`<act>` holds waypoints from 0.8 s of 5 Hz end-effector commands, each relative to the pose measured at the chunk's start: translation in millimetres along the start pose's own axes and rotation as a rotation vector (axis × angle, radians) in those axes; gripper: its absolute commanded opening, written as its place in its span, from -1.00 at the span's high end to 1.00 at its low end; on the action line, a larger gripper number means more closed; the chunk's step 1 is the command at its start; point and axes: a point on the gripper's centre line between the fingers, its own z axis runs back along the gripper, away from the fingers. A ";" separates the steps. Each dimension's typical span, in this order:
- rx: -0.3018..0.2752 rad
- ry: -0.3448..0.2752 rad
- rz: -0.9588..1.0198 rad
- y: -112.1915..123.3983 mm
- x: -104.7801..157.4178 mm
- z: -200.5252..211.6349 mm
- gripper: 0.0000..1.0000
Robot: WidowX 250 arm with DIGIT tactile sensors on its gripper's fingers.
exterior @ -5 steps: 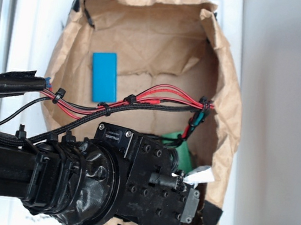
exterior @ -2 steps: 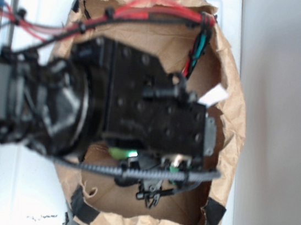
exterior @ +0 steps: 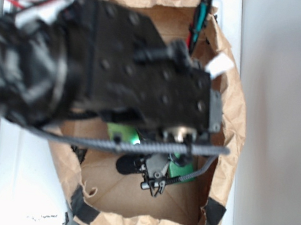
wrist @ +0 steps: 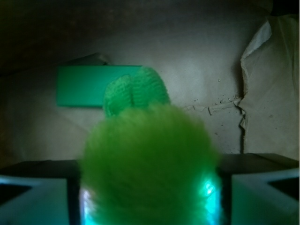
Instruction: Grab the green animal.
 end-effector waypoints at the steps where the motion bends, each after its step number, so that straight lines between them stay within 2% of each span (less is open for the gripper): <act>1: 0.003 -0.150 -0.004 4.4 -8.6 62.8 1.00; 2: 0.034 -0.166 -0.011 -4.9 -5.5 77.8 1.00; 4: 0.015 -0.191 -0.001 -6.0 0.7 90.9 1.00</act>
